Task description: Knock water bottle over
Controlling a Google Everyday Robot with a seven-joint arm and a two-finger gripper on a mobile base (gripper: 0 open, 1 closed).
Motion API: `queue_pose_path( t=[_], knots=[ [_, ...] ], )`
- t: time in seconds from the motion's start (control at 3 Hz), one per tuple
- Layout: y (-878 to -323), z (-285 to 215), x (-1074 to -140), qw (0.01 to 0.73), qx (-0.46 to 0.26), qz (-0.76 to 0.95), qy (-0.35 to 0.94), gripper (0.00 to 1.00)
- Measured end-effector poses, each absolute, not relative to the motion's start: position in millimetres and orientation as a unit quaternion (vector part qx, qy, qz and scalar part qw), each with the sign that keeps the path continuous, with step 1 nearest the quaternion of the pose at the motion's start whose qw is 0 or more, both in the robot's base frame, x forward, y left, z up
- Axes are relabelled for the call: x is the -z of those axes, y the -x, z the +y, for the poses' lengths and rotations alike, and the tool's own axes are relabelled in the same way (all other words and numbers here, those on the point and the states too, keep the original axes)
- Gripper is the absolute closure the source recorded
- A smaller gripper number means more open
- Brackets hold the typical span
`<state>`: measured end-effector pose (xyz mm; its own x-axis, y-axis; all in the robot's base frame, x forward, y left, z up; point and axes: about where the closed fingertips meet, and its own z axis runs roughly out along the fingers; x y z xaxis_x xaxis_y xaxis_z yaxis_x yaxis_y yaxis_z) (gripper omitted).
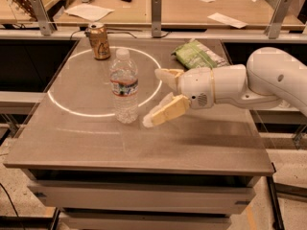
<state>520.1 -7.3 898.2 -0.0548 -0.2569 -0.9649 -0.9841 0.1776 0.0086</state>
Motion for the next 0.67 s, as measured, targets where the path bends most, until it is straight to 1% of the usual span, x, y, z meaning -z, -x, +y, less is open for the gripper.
queue_pose_path(
  t=[0.67],
  knots=[
    [-536.8,35.7,-896.7,0.466,-0.419,0.584,0.516,0.0]
  ],
)
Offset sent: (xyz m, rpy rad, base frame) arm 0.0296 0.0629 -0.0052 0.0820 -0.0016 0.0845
